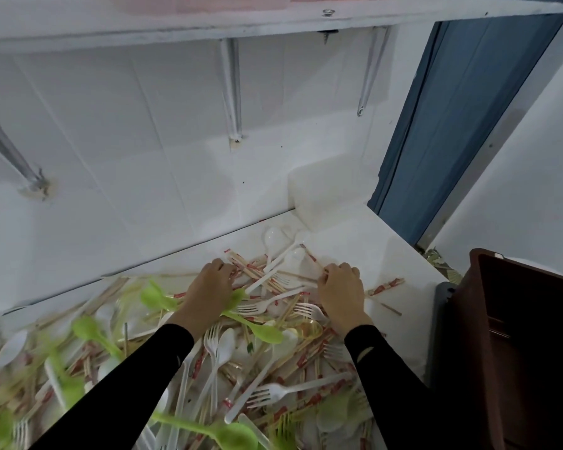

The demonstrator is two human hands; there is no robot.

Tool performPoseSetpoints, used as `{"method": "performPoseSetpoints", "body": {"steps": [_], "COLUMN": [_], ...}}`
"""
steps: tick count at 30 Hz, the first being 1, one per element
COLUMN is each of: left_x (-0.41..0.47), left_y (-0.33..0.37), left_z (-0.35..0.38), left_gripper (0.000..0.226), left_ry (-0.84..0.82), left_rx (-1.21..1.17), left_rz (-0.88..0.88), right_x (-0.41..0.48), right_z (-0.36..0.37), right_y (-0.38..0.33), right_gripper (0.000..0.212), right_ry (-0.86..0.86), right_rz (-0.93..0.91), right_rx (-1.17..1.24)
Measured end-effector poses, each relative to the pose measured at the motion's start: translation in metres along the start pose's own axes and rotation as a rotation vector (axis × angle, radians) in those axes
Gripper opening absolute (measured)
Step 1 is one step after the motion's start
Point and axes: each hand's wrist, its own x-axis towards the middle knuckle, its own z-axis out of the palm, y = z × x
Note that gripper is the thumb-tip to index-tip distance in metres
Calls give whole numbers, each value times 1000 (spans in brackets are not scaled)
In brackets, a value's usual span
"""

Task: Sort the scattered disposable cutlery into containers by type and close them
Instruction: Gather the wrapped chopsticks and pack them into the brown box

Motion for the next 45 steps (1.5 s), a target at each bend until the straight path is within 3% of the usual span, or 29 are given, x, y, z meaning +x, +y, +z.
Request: {"method": "performPoseSetpoints", "body": {"steps": [6,10,13,16,23,26,29,32,35,38,41,45], "left_x": [-9,-13,-20,-29,-30,-35,-35,-35,-36,-33,-33,-32], "left_y": [-4,-5,-6,-2,3,9,3,3,8,5,-3,-16], "left_z": [-7,-18,-18,-13,-12,-19,-13,-11,-16,-19,-32,-53], "left_gripper": [29,26,28,20,29,15,31,26,31,36,35,12], "left_ry": [-63,-104,-71,-43,-82,-46,13,-33,-44,-78,-97,-155], "left_rx": [41,93,132,126,225,273,305,314,382,380,326,35], "left_rz": [-10,21,4,-1,-34,60,114,76,76,36,-3,-106], "right_x": [-18,-38,-52,-62,-58,-51,-45,-42,-43,-46,-44,-46], "right_z": [-23,-39,-41,-33,1,13,22,20,7,-8,-17,-42], "right_y": [7,3,-12,-31,-71,-77,-81,-82,-80,-74,-70,-71], "right_gripper": [24,9,10,19,23,28,27,24,18,34,28,24], "right_ry": [-47,-144,-175,-155,-172,-173,-190,-180,-199,-235,-329,-354], "right_rz": [137,-2,-71,-115,-235,-247,-255,-262,-280,-272,-280,-266], "right_rx": [227,346,447,344,41,-78,-155,-153,-78,36,137,463]}}
